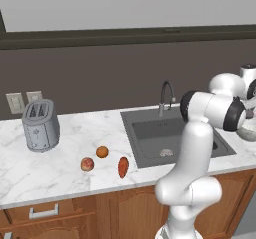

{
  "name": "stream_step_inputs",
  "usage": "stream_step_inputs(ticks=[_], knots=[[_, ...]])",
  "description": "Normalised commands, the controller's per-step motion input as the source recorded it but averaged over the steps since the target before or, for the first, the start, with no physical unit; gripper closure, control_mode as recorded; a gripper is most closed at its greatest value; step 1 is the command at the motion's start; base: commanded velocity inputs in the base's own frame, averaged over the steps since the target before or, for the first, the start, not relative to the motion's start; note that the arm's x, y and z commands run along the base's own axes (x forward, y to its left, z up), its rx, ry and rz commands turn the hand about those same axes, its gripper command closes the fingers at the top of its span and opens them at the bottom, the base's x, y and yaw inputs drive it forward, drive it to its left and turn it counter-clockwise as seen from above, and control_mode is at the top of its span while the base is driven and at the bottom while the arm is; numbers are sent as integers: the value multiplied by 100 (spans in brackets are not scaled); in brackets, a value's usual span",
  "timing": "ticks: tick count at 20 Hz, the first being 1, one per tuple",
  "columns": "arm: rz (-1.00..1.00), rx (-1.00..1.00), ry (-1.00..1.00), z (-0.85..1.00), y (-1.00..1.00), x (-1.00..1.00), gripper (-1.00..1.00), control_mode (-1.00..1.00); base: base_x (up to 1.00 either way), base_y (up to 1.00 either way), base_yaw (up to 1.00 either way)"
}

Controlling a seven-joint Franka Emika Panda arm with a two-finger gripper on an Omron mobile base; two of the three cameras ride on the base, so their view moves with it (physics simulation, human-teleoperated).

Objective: There is a mixed pile of frozen fruits and vegetables on the counter. Locate all the frozen vegetables and place the items in a bowl on the counter. Take all the frozen fruits and defrost them in a running sink.

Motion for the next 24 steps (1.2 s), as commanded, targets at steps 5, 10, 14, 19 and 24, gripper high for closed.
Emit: stream_step_inputs(ticks=[5,10,14,19,24], knots=[[-4,4,6,-25,-30,-9,100,-100,0,0,0],[-3,5,4,-19,-6,-6,100,-100,0,0,0],[-3,6,7,-24,-1,-7,100,-100,0,0,0],[-3,6,6,-28,-2,-9,100,-100,0,0,0],[-2,6,5,-27,0,-7,-100,-100,0,0,0]])
